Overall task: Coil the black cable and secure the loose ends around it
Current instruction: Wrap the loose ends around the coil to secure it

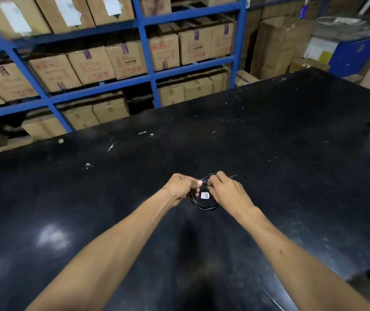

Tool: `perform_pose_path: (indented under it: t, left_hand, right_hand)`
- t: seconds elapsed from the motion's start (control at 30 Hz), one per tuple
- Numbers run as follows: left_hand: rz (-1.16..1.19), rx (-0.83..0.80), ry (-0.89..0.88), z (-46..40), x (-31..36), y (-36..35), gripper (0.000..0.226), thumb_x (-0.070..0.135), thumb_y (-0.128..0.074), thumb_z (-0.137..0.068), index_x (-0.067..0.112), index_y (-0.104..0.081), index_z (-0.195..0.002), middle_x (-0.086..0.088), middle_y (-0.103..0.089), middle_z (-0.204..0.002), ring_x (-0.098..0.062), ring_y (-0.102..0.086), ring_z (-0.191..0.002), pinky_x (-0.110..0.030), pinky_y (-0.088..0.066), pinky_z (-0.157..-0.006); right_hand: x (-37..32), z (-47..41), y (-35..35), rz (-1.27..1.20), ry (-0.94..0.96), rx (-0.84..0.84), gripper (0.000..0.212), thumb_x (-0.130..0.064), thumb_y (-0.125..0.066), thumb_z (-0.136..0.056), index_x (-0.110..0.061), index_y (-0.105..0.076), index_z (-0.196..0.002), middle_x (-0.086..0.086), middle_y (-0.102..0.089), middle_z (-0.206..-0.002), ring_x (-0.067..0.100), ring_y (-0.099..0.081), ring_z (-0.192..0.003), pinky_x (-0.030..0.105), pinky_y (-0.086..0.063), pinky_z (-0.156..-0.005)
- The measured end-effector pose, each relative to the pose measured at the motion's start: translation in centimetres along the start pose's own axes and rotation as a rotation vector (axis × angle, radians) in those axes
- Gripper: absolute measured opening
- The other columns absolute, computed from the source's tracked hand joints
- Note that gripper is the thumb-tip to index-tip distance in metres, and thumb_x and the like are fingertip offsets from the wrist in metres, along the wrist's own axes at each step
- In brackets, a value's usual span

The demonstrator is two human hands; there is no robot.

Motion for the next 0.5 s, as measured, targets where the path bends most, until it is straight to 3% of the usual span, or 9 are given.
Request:
perform_pose_path:
  t: [0.07, 0.2, 0.33, 0.43, 0.5]
  left_hand:
    - [-0.005, -0.010, -0.012, 0.5, 0.5, 0.1, 0.020, 0.003, -0.063, -0.094, -0.009, -0.070, -0.108, -0.010, -0.060, -0.070, -0.017, -0.057, -0.059, -0.013, -0.039, -0.037]
    - [-0.013, -0.069, -0.008, 0.9, 1.3, 0.9, 0.018, 0.001, -0.060, -0.096, -0.011, -0.069, -0.106, -0.012, -0.058, -0.070, -0.018, -0.058, -0.059, -0.015, -0.045, -0.043]
    - [0.001, -0.158, 0.007, 1.2, 2.2, 1.6, 0.016, 0.000, -0.057, -0.096, -0.006, -0.071, -0.095, -0.013, -0.060, -0.071, -0.017, -0.062, -0.059, -0.022, -0.054, -0.057]
    - [0.040, -0.215, 0.067, 1.5, 2.5, 2.0, 0.021, 0.001, -0.055, -0.098, 0.002, -0.068, -0.082, -0.011, -0.060, -0.073, -0.017, -0.064, -0.063, -0.020, -0.054, -0.053]
    - [0.117, -0.255, 0.095, 1.4, 2.5, 2.1, 0.021, 0.002, -0.053, -0.099, 0.004, -0.066, -0.083, -0.010, -0.058, -0.076, -0.021, -0.063, -0.072, -0.026, -0.057, -0.061]
  right_hand:
    - [-0.3, -0.1, 0.5, 0.040, 0.027, 0.092, 0.028, -0.011, -0.093, -0.068, -0.007, -0.068, -0.082, 0.008, -0.059, -0.073, 0.028, -0.062, -0.047, 0.029, -0.029, -0.035]
    - [-0.5, -0.2, 1.0, 0.089, 0.067, 0.140, 0.045, -0.013, -0.088, -0.075, -0.001, -0.072, -0.116, 0.009, -0.060, -0.080, 0.024, -0.066, -0.060, 0.030, -0.038, -0.037]
    - [-0.5, -0.4, 1.0, 0.094, 0.083, 0.116, 0.030, -0.011, -0.085, -0.081, -0.003, -0.069, -0.106, 0.007, -0.054, -0.083, 0.022, -0.058, -0.061, 0.028, -0.027, -0.045]
    - [-0.3, -0.6, 1.2, 0.080, 0.117, 0.104, 0.025, -0.009, -0.079, -0.087, -0.007, -0.066, -0.108, 0.007, -0.055, -0.090, 0.023, -0.058, -0.069, 0.029, -0.033, -0.050]
    - [-0.1, -0.7, 1.4, 0.038, 0.144, 0.058, 0.024, -0.015, -0.057, -0.103, -0.006, -0.061, -0.124, 0.012, -0.058, -0.110, 0.030, -0.060, -0.093, 0.037, -0.046, -0.067]
Point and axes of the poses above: each hand's wrist, its own z-axis away from the middle knuckle, its own y-axis out of the back of the hand, x = y × z, the point moved 1 cm from there along -z, towards the middle knuckle
